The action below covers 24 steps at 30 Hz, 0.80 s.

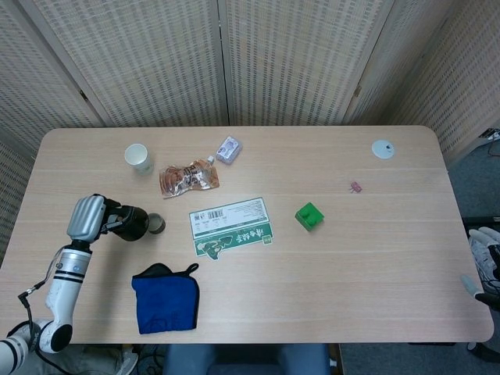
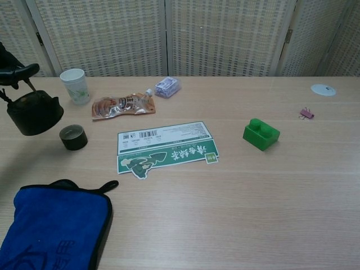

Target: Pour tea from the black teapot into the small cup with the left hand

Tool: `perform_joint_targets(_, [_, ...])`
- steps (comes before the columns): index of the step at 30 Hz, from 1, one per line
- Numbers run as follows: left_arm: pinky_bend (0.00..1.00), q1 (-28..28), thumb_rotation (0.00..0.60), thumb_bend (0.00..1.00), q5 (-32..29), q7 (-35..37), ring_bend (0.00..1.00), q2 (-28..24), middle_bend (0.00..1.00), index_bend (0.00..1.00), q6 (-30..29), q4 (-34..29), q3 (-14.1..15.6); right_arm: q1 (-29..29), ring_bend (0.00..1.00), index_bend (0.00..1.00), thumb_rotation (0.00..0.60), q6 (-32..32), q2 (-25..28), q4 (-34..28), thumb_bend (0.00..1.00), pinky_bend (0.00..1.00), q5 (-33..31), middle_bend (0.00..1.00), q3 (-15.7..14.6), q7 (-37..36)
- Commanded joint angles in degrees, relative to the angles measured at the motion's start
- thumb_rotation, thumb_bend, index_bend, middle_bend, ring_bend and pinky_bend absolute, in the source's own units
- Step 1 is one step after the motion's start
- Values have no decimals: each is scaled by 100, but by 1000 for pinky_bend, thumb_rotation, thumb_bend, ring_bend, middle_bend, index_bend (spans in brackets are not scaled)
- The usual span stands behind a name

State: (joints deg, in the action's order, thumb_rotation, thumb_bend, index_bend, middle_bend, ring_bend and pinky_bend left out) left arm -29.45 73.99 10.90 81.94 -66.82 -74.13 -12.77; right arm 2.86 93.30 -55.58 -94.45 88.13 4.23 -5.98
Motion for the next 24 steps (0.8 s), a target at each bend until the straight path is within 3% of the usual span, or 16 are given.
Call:
perform_joint_targets(1, [444, 38, 255, 370, 70, 10, 933, -25, 1000, 1000, -40, -11, 57, -2, 156, 229, 600, -4, 0, -4, 168, 158, 3, 203, -3, 4])
perform_joint_targets(11, [444, 256, 254, 361, 614, -132, 927, 18, 1000, 1000, -302, 197, 546, -14, 157, 229, 600, -23, 1, -19, 168, 158, 8, 203, -13, 33])
perform_joint_targets(24, [443, 266, 252, 358, 1036, -413, 906, 345, 1000, 1000, -379, 832, 859, -35, 156, 229, 600, -78, -18, 6, 168, 158, -33, 203, -17, 36])
